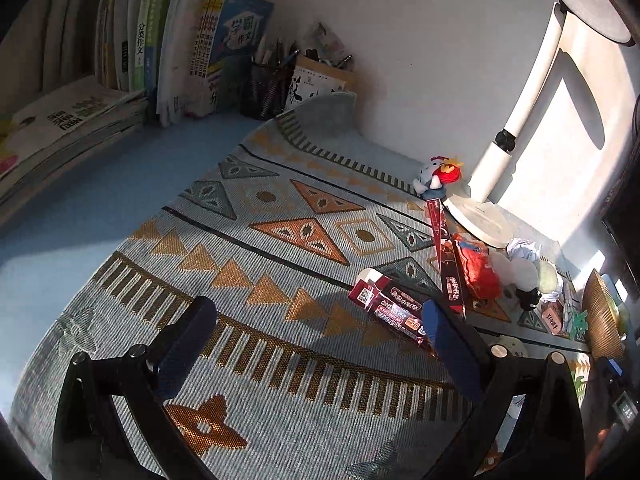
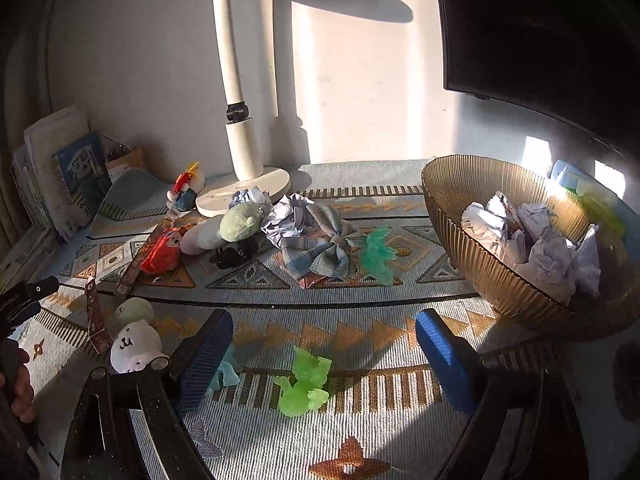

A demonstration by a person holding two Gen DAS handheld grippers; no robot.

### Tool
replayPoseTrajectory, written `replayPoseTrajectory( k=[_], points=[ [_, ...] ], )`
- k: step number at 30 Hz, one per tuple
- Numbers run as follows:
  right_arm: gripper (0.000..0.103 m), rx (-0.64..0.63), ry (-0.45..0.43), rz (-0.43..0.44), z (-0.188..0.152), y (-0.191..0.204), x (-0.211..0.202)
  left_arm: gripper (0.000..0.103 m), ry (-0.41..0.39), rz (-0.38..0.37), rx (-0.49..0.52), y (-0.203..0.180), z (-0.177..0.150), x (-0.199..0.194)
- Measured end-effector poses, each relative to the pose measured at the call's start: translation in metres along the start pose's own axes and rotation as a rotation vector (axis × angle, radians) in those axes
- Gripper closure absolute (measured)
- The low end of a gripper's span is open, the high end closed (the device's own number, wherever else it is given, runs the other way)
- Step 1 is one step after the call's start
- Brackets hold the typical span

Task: Organize objects
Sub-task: 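Move both grippers back over the rug toward the long red snack boxes, then grasp a long red snack box with the left gripper while the right gripper grasps another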

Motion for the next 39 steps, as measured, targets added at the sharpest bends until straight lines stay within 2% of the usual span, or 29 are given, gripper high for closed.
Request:
replayPoseTrajectory(
  k=[2, 4, 11, 16, 18, 19, 22, 23, 27, 32, 34, 37, 39],
  points=[
    [0.006, 0.000, 0.013, -0.014, 0.000, 0.000, 0.003, 0.001, 0.016, -0.011, 0.014, -0.002, 0.000, 0.004],
    [0.006, -0.005, 0.014, -0.033, 0.000, 0.001, 0.004, 0.001, 0.026, 0.015, 0.021, -0.004, -0.001, 0.005],
    [0.006, -0.102, -0.015, -0.104, -0.007, 0.017, 0.004, 0.001, 0.056, 0.023, 0.075, -0.014, -0.002, 0.010],
    [0.006, -0.087, 0.002, -0.094, -0.006, 0.014, 0.007, 0.001, 0.067, 0.057, 0.142, -0.028, -0.002, 0.010],
    [0.006, -0.073, 0.023, -0.061, -0.003, 0.013, 0.008, 0.001, 0.067, 0.052, 0.155, -0.036, -0.001, 0.008],
    [0.007, -0.061, 0.053, -0.041, -0.001, 0.013, 0.011, 0.001, 0.070, 0.023, 0.140, -0.041, -0.001, 0.007],
    [0.028, 0.005, 0.169, 0.109, 0.012, 0.023, 0.013, 0.001, 0.093, -0.110, 0.075, -0.060, 0.000, 0.010],
    [0.028, 0.026, 0.187, 0.153, 0.019, 0.029, 0.012, 0.001, 0.100, -0.122, 0.058, -0.067, 0.001, 0.013],
    [0.028, 0.039, 0.284, 0.323, 0.043, 0.071, 0.016, 0.001, 0.159, -0.047, 0.053, -0.090, 0.004, 0.031],
    [0.028, 0.013, 0.452, 0.481, 0.051, 0.140, 0.048, 0.001, 0.241, 0.052, 0.146, -0.092, -0.007, 0.045],
    [0.031, 0.009, 0.511, 0.494, 0.050, 0.163, 0.071, 0.003, 0.262, 0.093, 0.183, -0.082, -0.010, 0.041],
    [0.046, 0.053, 0.638, 0.498, 0.041, 0.186, 0.109, 0.004, 0.288, 0.111, 0.184, -0.056, -0.014, 0.031],
    [0.049, 0.047, 0.666, 0.459, 0.035, 0.199, 0.128, 0.004, 0.298, 0.139, 0.182, -0.035, -0.016, 0.025]
  ],
)
Point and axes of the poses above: each gripper's, at about its wrist camera, not at the fingertips, and x roughly the way its jaws point, y to its left, z to its top, the point moved 2 cm from there along x, roughly the way its jaws point, and after that the axes turned 13 degrees about x, right-handed, at the moved point
